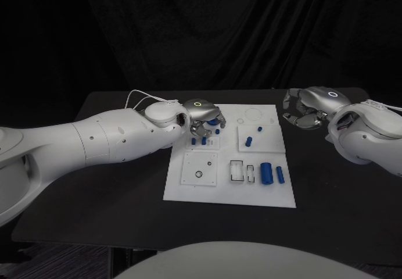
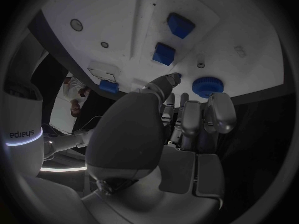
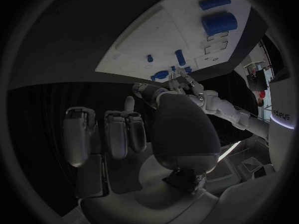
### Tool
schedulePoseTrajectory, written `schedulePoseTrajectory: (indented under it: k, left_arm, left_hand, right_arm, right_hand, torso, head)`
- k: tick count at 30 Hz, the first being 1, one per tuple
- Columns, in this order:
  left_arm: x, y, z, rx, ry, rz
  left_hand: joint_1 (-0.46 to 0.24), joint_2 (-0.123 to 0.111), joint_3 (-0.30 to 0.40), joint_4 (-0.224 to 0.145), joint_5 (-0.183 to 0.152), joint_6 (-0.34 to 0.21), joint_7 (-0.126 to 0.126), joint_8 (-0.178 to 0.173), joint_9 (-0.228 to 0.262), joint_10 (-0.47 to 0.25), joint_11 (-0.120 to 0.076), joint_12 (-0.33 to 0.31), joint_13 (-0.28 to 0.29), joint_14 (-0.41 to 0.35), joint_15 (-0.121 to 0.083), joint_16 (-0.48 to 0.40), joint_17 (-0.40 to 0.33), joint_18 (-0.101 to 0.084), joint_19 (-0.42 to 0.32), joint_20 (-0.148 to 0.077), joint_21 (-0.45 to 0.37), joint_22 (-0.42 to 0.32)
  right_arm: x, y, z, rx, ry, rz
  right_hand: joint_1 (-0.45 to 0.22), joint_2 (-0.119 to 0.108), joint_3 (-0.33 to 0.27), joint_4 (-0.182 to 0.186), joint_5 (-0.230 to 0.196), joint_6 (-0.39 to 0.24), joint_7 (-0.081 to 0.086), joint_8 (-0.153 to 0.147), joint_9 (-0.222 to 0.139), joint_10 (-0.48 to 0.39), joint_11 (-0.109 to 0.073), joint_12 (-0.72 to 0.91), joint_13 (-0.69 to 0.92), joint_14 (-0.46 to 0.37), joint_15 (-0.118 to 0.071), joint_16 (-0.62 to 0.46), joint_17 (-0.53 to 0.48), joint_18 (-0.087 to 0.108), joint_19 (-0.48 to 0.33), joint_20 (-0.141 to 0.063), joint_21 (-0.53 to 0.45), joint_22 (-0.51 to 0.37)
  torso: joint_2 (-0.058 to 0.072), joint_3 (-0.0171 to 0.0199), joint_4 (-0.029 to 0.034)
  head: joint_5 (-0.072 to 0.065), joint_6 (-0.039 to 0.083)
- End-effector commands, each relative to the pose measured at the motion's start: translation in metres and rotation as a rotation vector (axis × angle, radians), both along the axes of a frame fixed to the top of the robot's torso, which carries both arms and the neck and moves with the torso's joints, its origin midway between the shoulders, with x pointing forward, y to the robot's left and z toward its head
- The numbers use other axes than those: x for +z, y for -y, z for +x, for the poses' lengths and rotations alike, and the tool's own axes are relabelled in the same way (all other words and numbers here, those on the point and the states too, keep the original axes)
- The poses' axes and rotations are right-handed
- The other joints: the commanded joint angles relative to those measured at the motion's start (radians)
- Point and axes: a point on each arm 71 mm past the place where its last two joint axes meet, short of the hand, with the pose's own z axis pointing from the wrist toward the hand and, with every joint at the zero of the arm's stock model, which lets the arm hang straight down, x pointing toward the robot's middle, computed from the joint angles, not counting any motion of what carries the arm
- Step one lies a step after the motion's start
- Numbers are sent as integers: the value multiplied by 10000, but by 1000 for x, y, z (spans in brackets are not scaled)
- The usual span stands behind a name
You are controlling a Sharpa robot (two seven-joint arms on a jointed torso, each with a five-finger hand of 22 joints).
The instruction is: Assemble the parts on the task board
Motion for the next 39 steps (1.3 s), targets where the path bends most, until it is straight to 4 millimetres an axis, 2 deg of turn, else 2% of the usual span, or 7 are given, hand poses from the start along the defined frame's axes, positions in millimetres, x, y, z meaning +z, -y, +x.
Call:
schedulePoseTrajectory:
  k: [1,6,16,24,31,39]
  left_arm:
    - [0,5,-2,-418,-71,173]
    - [0,7,-1,-476,-4,130]
    - [1,11,3,-446,93,129]
    - [-1,13,6,-345,1,287]
    - [-2,14,8,-327,-26,343]
    - [-3,15,10,-312,-57,403]
  left_hand:
    - [-96,-3,-13,51,-74,101,-5,49,-19,94,-14,63,21,67,24,59,-5,5,69,17,-35,1376]
    - [-131,21,-1,88,-106,170,-19,62,-51,166,-25,157,39,90,13,89,12,-1,100,13,-23,1386]
    - [-148,77,124,128,106,429,4,125,-109,286,-30,300,36,135,1,149,40,-14,171,-3,8,1413]
    - [-188,95,237,132,225,755,90,286,-22,437,-17,427,31,161,6,194,37,-41,272,-8,98,1458]
    - [-232,111,312,135,206,962,150,411,80,727,-65,592,48,218,-26,232,42,-78,410,-24,249,1516]
    - [-224,125,382,112,69,1008,145,435,134,983,-130,703,46,279,-74,268,58,-111,529,-55,383,1563]
  right_arm:
    - [1,0,0,-16,201,121]
    - [1,-1,0,1,183,105]
    - [0,-1,0,1,143,83]
    - [0,-1,0,13,120,78]
    - [0,0,-1,-15,111,77]
    - [2,-1,-2,151,242,160]
  right_hand:
    - [-39,-92,-57,-14,3,69,-22,-68,-12,1060,-50,26,2630,1047,-74,29,2635,151,536,-47,-16,2329]
    - [-39,-92,-57,-14,3,69,-22,-68,-12,1060,-50,26,2630,1047,-74,29,2635,151,536,-47,-16,2329]
    - [-41,-81,-53,-15,7,79,-22,-70,-16,1060,-49,26,2630,1047,-73,29,2635,151,536,-47,-17,2329]
    - [-41,-69,-49,-14,10,85,-25,-71,-18,1060,-50,26,2630,1047,-73,29,2635,155,528,-47,-29,2324]
    - [-42,-58,-45,-12,11,92,-24,-72,-20,1060,-50,26,2630,1047,-73,29,2635,156,524,-46,-36,2322]
    - [93,-80,2,-158,20,92,-36,-89,-33,1060,-62,26,2630,1047,-80,29,2635,148,544,-49,-6,2333]
  torso:
    - [50,0,-51]
    - [75,5,-77]
    - [51,9,-40]
    - [65,13,-62]
    - [80,19,-53]
    - [85,3,-51]
  head:
    - [51,2]
    - [88,2]
    - [17,2]
    - [-5,2]
    - [-14,2]
    - [-18,2]
